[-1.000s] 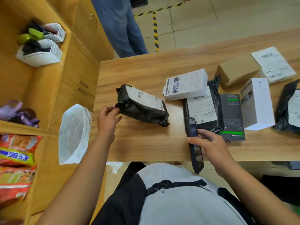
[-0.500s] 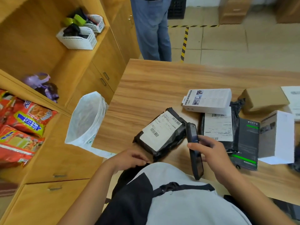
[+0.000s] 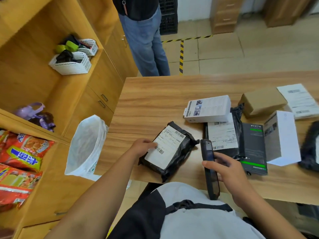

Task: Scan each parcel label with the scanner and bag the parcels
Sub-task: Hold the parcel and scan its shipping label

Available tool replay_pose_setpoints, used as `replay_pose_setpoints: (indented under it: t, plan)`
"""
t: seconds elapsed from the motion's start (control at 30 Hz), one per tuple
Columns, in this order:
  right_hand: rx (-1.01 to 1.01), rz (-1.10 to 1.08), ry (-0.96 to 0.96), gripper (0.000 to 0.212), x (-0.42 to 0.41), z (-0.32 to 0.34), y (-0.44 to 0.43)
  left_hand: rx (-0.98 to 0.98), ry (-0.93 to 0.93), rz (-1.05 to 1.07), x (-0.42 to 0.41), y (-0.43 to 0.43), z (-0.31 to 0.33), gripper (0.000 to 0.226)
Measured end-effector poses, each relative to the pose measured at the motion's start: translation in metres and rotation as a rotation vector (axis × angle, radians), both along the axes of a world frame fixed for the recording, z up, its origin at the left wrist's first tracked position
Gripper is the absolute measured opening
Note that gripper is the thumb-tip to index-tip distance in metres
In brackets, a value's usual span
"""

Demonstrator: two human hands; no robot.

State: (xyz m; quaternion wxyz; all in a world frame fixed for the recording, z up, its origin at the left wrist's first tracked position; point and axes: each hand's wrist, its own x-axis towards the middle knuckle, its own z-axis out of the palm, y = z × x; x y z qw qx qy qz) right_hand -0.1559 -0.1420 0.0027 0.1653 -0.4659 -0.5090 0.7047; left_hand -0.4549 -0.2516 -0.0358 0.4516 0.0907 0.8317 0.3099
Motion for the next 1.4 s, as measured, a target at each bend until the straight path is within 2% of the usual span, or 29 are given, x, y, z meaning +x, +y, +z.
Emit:
replay_pose_setpoints:
  t: [0.07,0.13,0.23,0.33,0.47,0.57,0.6,0.63,0.7,0.77,0.8,0.9,0.97,1.0,1.07,1.1,1.2,1.3,1.4]
  plan:
    - [0.007,-0.041,-0.004,0.037,0.006,0.001,-0.003,-0.005,-0.017,-0.022,-0.002,0.005,-0.008,0.005]
    - [0.019,-0.080,-0.018,0.047,0.013,0.000,-0.005,-0.011,0.025,-0.004,-0.006,0.010,-0.013,0.010]
    - [0.014,-0.128,-0.034,0.043,0.021,0.002,-0.005,0.019,-0.002,0.061,-0.007,0.011,-0.016,0.007]
    - [0.004,-0.156,-0.044,0.043,0.023,0.003,-0.004,0.106,-0.080,0.221,-0.001,0.007,-0.018,0.007]
    - [-0.001,-0.121,-0.069,0.035,0.015,0.003,-0.008,0.155,-0.114,0.333,0.018,-0.004,-0.028,0.019]
    - [-0.009,-0.066,-0.061,0.047,0.007,0.006,-0.011,0.203,-0.210,0.458,0.037,-0.018,-0.033,0.021]
    - [-0.002,-0.044,-0.063,0.048,0.004,0.006,-0.010,0.205,-0.165,0.470,0.042,-0.022,-0.031,0.019]
    - [0.011,-0.024,-0.062,0.041,0.001,0.009,-0.009,0.177,-0.047,0.443,0.044,-0.025,-0.029,0.019]
    - [0.052,0.029,-0.046,0.030,-0.005,0.016,-0.007,0.123,0.280,0.279,0.040,-0.029,-0.026,0.033]
    - [0.103,0.090,-0.047,0.030,-0.011,0.023,-0.005,0.094,0.541,-0.013,0.033,-0.029,-0.024,0.056]
    - [0.135,0.124,-0.067,0.028,-0.014,0.027,-0.004,0.081,0.609,-0.156,0.031,-0.027,-0.024,0.069]
    - [0.250,0.270,-0.201,0.017,-0.020,0.035,0.008,-0.051,0.643,-0.438,0.031,-0.012,-0.029,0.104]
    - [0.344,0.418,-0.319,0.018,-0.025,0.049,0.018,-0.138,0.626,-0.553,0.034,-0.002,-0.037,0.115]
    - [0.426,0.515,-0.387,0.033,-0.030,0.055,0.024,-0.171,0.626,-0.587,0.036,0.000,-0.042,0.118]
    - [0.591,0.699,-0.513,0.074,-0.040,0.071,0.033,-0.201,0.630,-0.602,0.038,0.001,-0.050,0.122]
    - [0.659,0.777,-0.574,0.079,-0.045,0.078,0.038,-0.197,0.627,-0.593,0.039,0.001,-0.054,0.122]
    - [0.832,0.970,-0.718,0.061,-0.056,0.090,0.046,-0.185,0.601,-0.577,0.038,-0.001,-0.058,0.122]
    - [0.942,1.119,-0.839,0.057,-0.069,0.094,0.045,-0.186,0.596,-0.586,0.038,-0.002,-0.059,0.122]
    - [0.950,1.199,-0.898,0.056,-0.078,0.098,0.045,-0.187,0.593,-0.589,0.038,-0.003,-0.059,0.122]
